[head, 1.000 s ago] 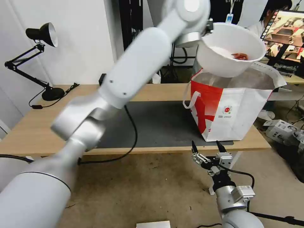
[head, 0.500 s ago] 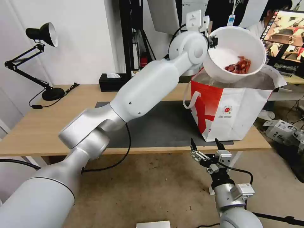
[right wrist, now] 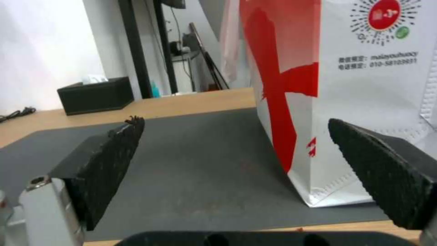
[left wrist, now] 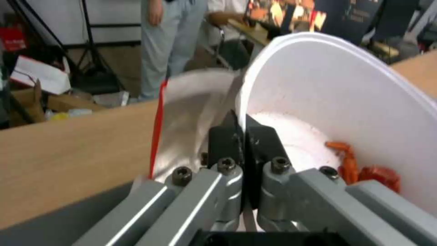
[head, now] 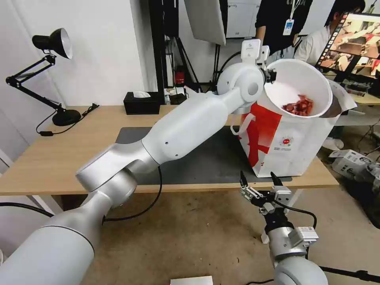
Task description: Pick up the trash from the table and place it into the takeout bag.
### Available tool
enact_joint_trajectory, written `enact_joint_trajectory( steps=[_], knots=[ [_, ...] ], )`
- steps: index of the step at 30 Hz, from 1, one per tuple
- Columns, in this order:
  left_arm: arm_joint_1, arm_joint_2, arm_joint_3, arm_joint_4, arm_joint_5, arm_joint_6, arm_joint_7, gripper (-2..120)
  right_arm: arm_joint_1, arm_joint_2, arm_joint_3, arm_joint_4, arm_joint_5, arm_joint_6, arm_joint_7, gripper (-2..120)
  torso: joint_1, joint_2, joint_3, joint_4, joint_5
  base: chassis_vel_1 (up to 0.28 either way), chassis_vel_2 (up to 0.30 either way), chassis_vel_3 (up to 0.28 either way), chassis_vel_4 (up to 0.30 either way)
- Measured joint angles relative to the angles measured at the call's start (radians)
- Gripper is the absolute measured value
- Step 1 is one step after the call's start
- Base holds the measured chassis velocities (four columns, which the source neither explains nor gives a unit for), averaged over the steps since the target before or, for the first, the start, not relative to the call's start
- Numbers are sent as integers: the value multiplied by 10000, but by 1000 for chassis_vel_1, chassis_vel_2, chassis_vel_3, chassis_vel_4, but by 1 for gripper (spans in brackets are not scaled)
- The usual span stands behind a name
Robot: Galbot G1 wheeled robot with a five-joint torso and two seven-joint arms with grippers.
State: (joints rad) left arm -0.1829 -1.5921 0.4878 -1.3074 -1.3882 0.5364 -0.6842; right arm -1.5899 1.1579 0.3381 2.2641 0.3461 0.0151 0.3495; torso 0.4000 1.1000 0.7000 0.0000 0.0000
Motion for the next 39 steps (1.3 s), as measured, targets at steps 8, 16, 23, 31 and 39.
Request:
enact_joint_trajectory(
  steps=[8, 16, 23, 31, 39],
  knots=[
    [180, -9, 319, -74, -23, 364, -139, 13, -81, 71, 231, -13, -1, 12, 4, 100, 0, 0, 0, -1, 0, 0, 0, 0, 0],
    [8, -1, 226, -22, -24, 518, -352, 42, -45, 112, 114, -23, -5, 18, 1, 100, -1, 0, 0, 1, 0, 0, 0, 0, 0],
    [18, 578, -128, -1011, -32, -26, -401, 71, -56, 65, 258, -7, 3, 23, -1, 100, 0, 0, 0, -3, 0, 0, 0, 0, 0],
    [1070, 2728, -1027, -3567, -400, -1429, -745, 97, -20, -2, 461, 30, 94, 25, -9, 100, -1, 0, 0, 0, -5, 0, 0, 0, 0],
    [3448, 5462, -2566, -6005, 174, -1815, -450, 100, 107, -155, 472, 35, 116, 18, -25, 100, 0, 0, -1, -4, -7, 0, 0, 0, 0]
  ],
)
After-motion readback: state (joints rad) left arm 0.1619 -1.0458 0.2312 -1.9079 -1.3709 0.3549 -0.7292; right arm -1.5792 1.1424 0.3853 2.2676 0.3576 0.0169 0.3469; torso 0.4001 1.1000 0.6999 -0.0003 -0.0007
